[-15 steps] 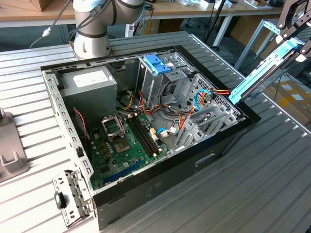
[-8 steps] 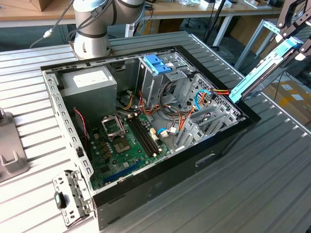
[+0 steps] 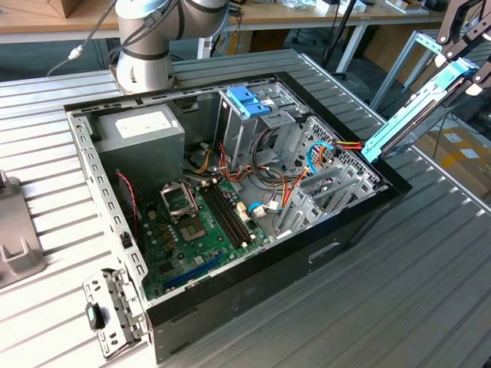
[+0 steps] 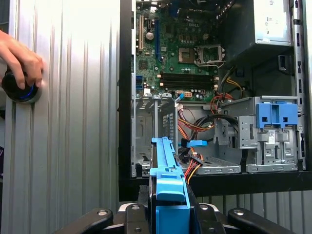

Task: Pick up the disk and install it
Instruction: 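Insert the disk into the insertion slot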

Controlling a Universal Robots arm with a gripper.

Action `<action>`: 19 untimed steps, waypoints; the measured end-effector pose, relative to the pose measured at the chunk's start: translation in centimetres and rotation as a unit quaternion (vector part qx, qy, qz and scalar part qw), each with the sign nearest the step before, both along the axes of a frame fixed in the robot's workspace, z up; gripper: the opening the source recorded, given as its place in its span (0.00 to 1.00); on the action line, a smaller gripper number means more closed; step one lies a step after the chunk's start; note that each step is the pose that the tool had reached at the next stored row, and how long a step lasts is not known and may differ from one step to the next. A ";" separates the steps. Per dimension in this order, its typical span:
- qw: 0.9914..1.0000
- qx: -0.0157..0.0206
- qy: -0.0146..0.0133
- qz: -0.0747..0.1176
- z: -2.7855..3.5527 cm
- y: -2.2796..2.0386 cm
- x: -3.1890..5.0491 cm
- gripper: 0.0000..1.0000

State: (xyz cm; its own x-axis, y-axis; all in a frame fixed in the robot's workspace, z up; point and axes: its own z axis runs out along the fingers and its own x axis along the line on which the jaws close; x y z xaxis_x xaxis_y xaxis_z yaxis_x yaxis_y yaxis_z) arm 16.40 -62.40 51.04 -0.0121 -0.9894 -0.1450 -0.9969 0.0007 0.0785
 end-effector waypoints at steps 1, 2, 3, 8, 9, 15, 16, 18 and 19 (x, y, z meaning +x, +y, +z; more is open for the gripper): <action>1.000 0.000 0.000 0.000 -0.01 0.02 0.00 0.37; 1.000 0.000 0.000 0.000 0.00 0.05 0.00 0.37; 1.000 0.000 0.000 0.000 0.00 0.07 0.00 0.37; 1.000 -0.002 0.000 0.000 -0.03 0.43 0.00 0.37; 1.000 -0.002 0.000 0.000 -0.06 0.59 0.00 0.37; 1.000 -0.002 0.000 0.000 -0.18 0.85 0.00 0.37; 1.000 -0.002 0.000 0.000 -0.23 0.88 0.00 0.37; 1.000 -0.002 0.000 0.000 -0.35 0.90 -0.07 0.37; 1.000 -0.002 0.000 0.000 -0.38 0.91 -0.12 0.37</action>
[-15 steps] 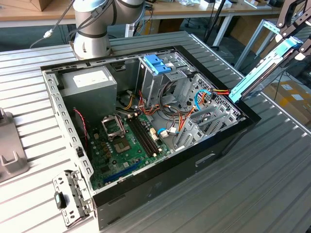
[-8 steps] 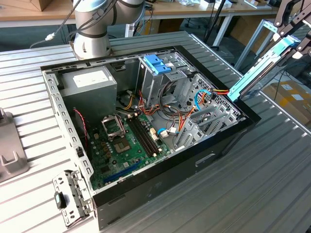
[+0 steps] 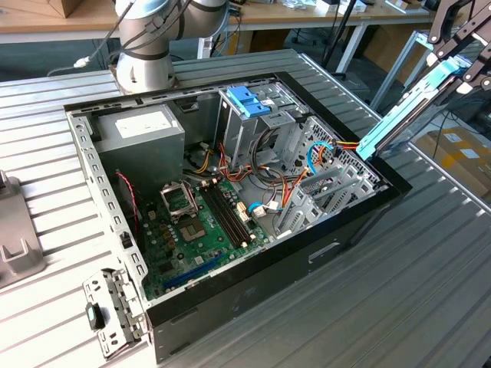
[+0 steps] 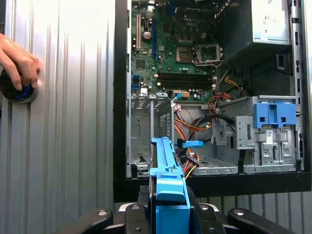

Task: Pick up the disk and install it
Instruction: 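Insert the disk into the insertion slot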

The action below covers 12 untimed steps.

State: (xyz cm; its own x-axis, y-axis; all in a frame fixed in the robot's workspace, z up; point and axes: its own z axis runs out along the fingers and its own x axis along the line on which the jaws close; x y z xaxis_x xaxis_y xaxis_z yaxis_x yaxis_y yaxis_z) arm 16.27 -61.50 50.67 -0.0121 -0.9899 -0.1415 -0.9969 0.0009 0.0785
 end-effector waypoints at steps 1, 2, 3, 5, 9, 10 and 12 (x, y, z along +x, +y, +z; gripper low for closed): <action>1.000 0.000 0.000 0.000 -0.06 0.00 -0.12 0.37; 1.000 0.000 0.000 0.000 -0.08 0.00 -0.20 0.37; 1.000 0.000 0.000 0.000 -0.12 0.00 -0.29 0.37; 1.000 0.000 0.000 0.000 -0.17 0.00 -0.48 0.37; 1.000 0.000 0.000 0.000 -0.29 -0.01 -0.64 0.37; 1.000 0.000 0.000 0.000 -0.31 0.00 -0.66 0.37; 1.000 0.000 0.000 0.000 -0.35 0.00 -0.68 0.37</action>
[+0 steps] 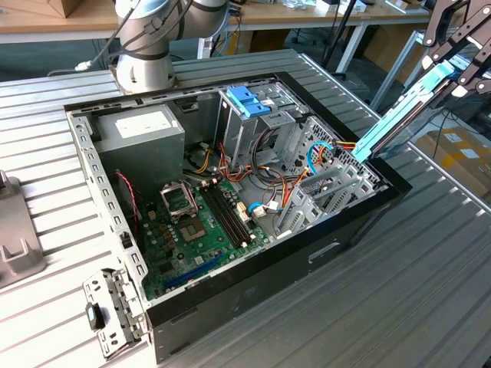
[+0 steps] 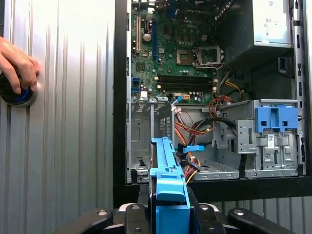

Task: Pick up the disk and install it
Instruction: 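Insert the disk into the insertion slot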

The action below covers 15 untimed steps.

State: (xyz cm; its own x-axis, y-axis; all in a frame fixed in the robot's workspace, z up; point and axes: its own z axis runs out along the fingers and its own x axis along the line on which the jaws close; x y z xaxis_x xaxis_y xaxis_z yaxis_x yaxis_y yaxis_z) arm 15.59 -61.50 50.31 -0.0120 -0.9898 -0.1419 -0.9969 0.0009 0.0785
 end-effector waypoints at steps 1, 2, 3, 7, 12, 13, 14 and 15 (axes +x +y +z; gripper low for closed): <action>1.000 0.000 0.000 0.000 -0.04 0.00 -0.01 0.37; 1.000 0.000 0.000 0.000 -0.08 0.00 -0.02 0.37; 1.000 0.000 0.000 0.000 -0.12 0.00 -0.02 0.37; 1.000 0.000 0.000 0.000 -0.22 0.00 -0.02 0.37; 1.000 0.000 0.000 0.000 -0.32 0.00 -0.02 0.37; 1.000 0.000 0.000 0.000 -0.34 0.00 -0.02 0.37; 1.000 0.000 0.000 0.000 -0.36 0.00 -0.03 0.37; 1.000 0.000 0.000 0.000 -0.39 0.00 -0.03 0.37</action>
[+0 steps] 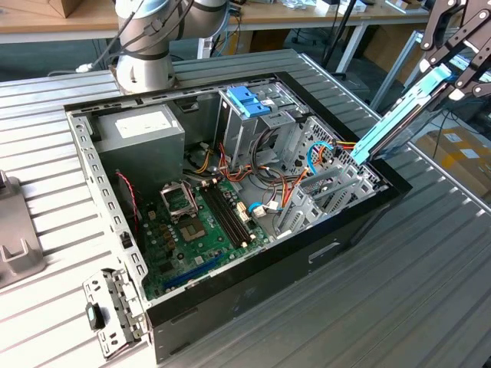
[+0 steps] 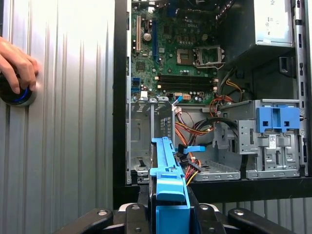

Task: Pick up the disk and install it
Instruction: 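Insert the disk into the insertion slot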

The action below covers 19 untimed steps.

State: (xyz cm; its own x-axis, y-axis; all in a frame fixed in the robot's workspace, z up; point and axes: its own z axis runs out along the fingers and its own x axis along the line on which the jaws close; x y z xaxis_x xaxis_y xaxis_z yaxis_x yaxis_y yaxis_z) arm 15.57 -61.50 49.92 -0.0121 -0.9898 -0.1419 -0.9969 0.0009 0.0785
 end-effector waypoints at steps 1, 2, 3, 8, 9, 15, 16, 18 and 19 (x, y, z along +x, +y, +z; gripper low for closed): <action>1.000 0.000 0.000 0.000 -0.01 0.00 0.00 0.37; 1.000 0.000 0.000 0.000 -0.03 0.00 0.00 0.37; 1.000 0.000 0.000 0.000 -0.06 0.00 0.00 0.37; 1.000 0.000 0.000 0.000 -0.20 0.00 0.00 0.37; 1.000 0.000 0.000 0.000 -0.22 0.00 -0.01 0.37; 1.000 0.000 0.000 0.000 -0.38 0.00 -0.03 0.37; 1.000 0.000 0.000 0.000 -0.42 0.00 -0.03 0.37; 1.000 0.000 0.000 0.000 -0.45 0.00 -0.03 0.37; 1.000 0.000 0.000 0.000 -0.47 0.00 -0.03 0.37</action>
